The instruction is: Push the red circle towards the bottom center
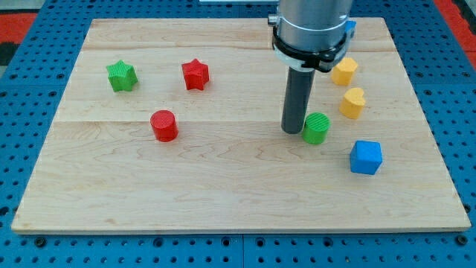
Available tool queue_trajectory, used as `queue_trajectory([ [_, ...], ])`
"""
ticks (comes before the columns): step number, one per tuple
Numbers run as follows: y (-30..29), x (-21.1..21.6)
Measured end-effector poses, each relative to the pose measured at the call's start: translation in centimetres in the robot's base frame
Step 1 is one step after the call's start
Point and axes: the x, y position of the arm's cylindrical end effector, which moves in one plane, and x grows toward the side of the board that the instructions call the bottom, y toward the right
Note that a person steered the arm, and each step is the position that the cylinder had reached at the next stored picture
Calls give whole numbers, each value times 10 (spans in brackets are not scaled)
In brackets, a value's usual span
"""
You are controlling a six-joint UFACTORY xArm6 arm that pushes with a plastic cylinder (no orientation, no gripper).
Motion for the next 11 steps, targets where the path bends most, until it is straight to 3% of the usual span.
queue_trajectory([
  [2, 52, 0],
  [3, 38, 0],
  [5, -78, -46],
  [7, -217, -46],
  [8, -228, -40],
  [11, -177, 6],
])
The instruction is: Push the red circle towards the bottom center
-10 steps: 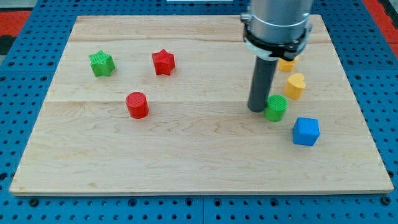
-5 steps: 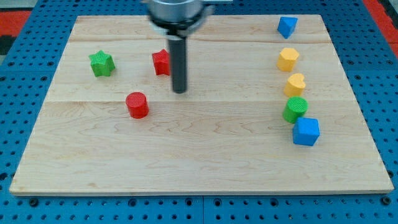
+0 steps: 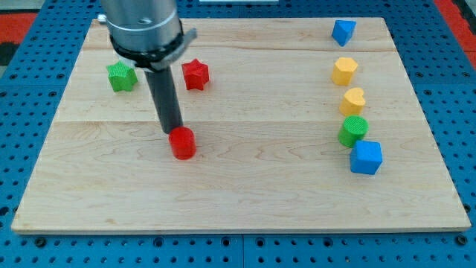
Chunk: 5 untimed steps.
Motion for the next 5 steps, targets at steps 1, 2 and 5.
queue_trajectory([
  [1, 21, 25],
  [2, 5, 31],
  [5, 54, 76],
])
